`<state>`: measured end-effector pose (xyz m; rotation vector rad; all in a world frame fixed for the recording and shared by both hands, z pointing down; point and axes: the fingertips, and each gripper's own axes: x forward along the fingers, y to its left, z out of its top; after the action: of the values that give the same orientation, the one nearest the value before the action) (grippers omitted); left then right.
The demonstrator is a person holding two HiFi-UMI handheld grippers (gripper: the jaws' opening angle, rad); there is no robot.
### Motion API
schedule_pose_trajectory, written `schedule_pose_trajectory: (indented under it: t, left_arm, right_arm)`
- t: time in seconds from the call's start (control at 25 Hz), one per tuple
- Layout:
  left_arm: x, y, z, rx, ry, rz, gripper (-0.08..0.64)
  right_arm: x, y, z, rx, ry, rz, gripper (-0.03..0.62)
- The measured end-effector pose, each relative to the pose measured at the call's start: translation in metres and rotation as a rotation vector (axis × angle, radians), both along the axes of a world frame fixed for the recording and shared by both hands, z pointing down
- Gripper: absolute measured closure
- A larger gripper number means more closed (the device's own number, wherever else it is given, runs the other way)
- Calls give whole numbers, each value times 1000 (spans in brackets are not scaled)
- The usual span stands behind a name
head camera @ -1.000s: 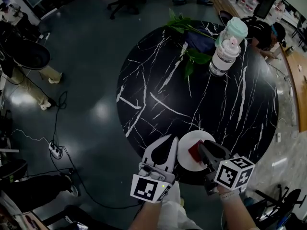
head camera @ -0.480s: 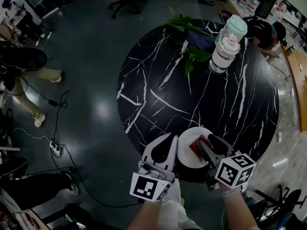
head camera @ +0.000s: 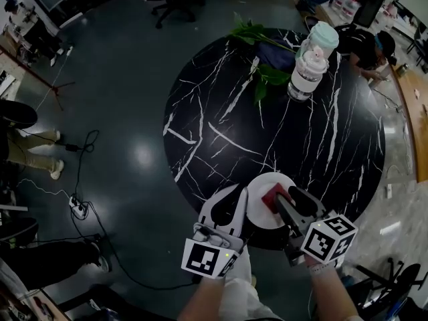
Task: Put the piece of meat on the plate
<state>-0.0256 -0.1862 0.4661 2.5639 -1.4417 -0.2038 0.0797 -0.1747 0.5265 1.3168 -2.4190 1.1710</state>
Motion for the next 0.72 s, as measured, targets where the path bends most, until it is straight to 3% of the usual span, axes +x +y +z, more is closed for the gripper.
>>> schedule_pose_trajectory:
  t: [0.24,0.44,0.72]
  left_arm:
    - [6,7,-15,17,0,11,552]
    - [11,13,-30,31,-3,25,552]
    - [12,21,-51,44,-15,34,552]
  right_arm:
    - [-7,14,-24,63,8,-67,415]
    - [-15,28,-48,144,65,-127,530]
    - [-15,40,-70,176,62,-132,566]
